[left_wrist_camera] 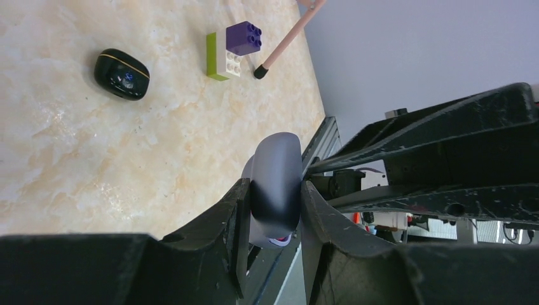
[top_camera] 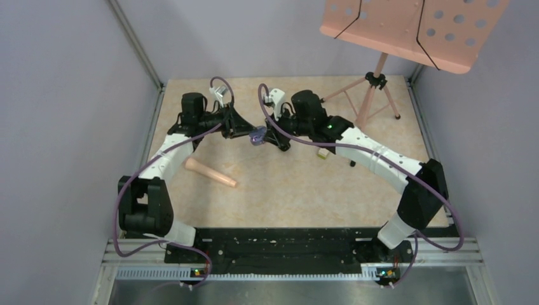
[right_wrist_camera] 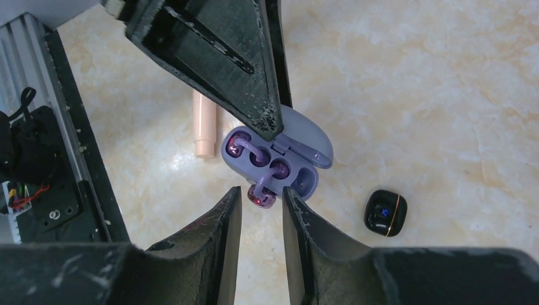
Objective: Insert the wireless bluetooth earbuds into the charging case
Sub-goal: Place the earbud in the charging case.
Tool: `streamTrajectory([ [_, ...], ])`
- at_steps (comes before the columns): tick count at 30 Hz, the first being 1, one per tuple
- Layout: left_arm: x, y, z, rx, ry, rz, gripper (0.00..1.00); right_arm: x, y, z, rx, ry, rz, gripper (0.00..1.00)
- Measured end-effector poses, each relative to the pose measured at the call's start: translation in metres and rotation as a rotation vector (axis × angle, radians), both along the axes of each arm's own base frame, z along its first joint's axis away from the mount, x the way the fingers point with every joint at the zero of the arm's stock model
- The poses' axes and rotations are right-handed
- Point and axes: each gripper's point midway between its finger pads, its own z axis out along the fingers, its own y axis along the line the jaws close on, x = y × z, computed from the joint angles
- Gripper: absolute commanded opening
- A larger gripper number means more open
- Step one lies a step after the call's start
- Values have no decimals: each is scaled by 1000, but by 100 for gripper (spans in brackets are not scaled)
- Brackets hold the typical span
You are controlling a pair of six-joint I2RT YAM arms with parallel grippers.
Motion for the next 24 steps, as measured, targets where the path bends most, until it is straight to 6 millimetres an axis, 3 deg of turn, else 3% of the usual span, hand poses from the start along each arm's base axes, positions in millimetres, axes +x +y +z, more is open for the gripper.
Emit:
streamTrajectory([
  [6,-2,1,1,6,-8,5,0,3,11,-12,-30,46,-16,28],
  [15,-4,1,0,9,0,4,0,2,12,-16,-46,54,-28,0],
  [24,-8,2,-5,30,-34,-30,0,-3,11,-19,-75,4,61,0],
])
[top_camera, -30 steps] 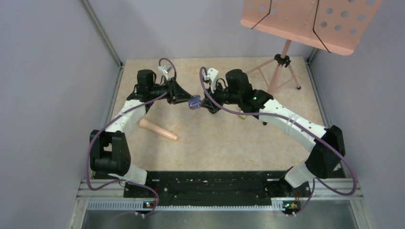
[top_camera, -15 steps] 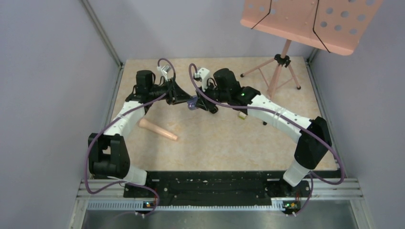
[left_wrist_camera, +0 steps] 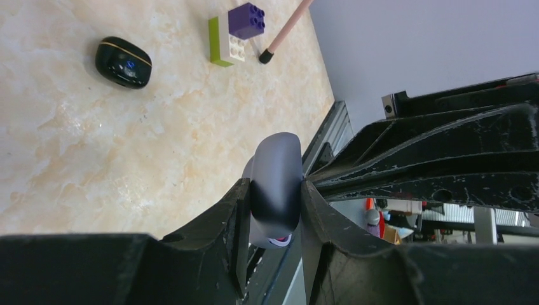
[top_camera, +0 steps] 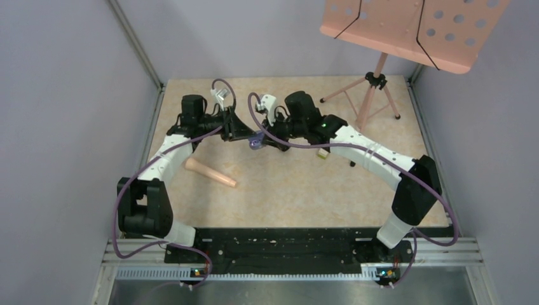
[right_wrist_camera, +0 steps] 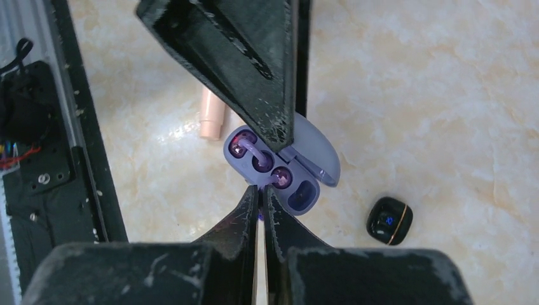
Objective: Insert the wireless bluetooth earbuds into the charging case
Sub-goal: Place the earbud in the charging case.
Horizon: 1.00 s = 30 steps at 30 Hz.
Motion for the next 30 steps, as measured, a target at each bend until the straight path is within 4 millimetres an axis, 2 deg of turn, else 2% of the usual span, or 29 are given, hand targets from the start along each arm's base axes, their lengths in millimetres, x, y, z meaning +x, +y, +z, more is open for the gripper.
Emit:
streamTrajectory([
  [4,-9,-1,-2,0,-10,-51,0,-12,2,4,8,-48,147,0],
  [11,-27,-9,5,-47,-29,-155,0,-31,1,12,11,-125,332,0],
  [17,-35,-12,14,-91,-41,-215,0,-35,-1,30,24,-179,418,0],
  [23,-39,-13,17,-106,-46,-239,0,-41,-3,29,21,-188,474,0],
  [30,-38,-14,23,-120,-86,-253,0,-35,-2,31,66,-127,495,0],
])
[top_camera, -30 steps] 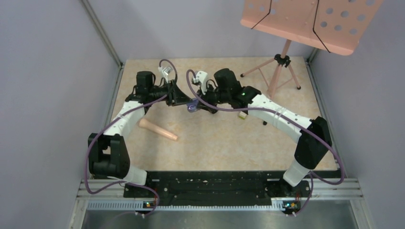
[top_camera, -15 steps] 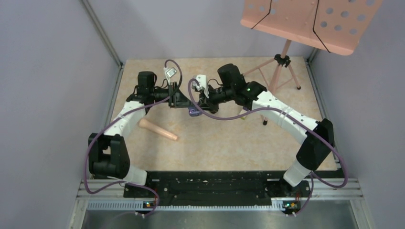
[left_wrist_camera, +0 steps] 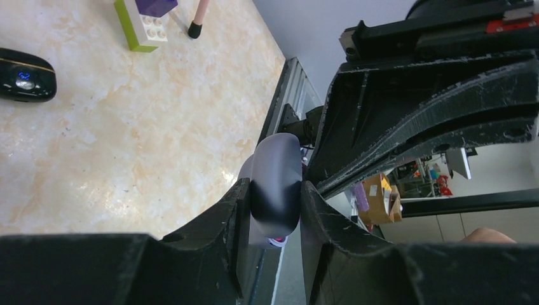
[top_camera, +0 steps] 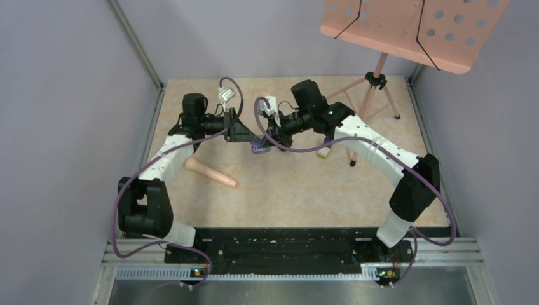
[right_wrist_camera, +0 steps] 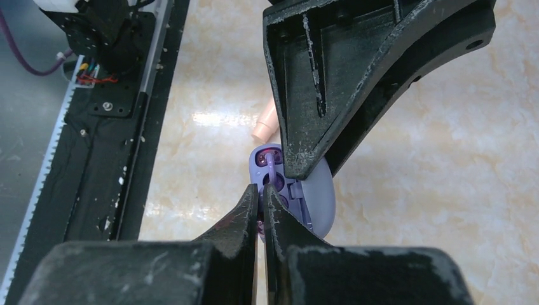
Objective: Insert the wireless bluetooth earbuds into the charging case
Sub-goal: Place the earbud in the charging case.
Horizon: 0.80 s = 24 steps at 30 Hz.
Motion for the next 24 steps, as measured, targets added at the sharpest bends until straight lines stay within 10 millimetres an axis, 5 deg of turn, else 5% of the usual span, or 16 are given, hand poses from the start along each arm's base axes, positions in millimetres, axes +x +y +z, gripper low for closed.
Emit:
streamTrajectory([
  [24,-14,-4,15,-65,-52,-107,0,-11,0,12,89,-7,132,0],
])
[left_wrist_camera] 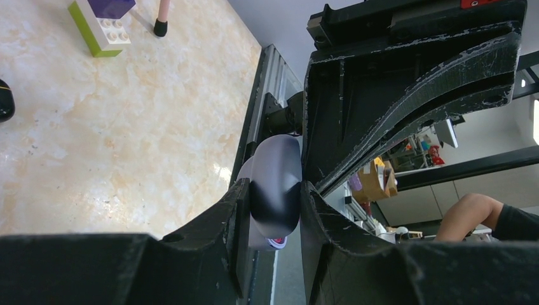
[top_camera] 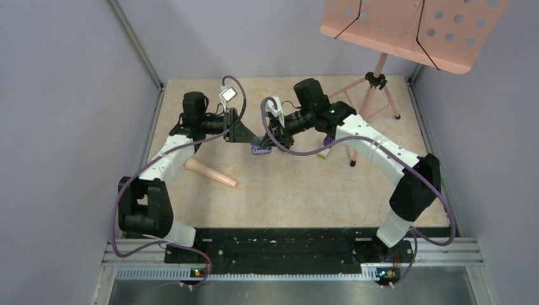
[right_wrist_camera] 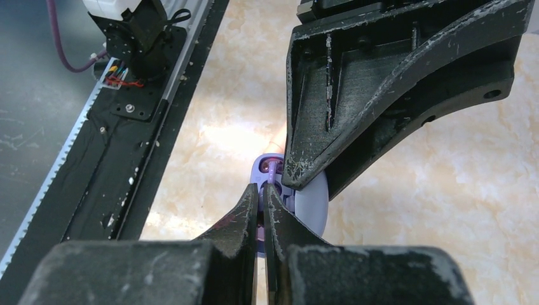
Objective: Insert the wireless bluetooth earbuds into the charging case
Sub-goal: Place the earbud in the charging case.
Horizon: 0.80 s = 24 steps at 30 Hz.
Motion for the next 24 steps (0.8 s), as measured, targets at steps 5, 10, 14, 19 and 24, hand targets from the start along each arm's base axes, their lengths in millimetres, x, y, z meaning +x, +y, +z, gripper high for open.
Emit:
streamTrajectory([
  [5,0,0,-1,-1,4,-5,0,1,-2,-1,5,-5,5,0],
  [10,0,0,-1,-1,5,-5,0,1,-5,-3,10,4,11,0],
  [14,-1,0,0,-3,9,-8,0,0,-5,-2,15,7,14,0],
  [19,-2,0,0,-5,16,-11,0,-3,-8,-5,34,21,18,0],
  [24,-3,-2,1,-6,20,-18,0,-4,-10,-6,77,19,16,0],
])
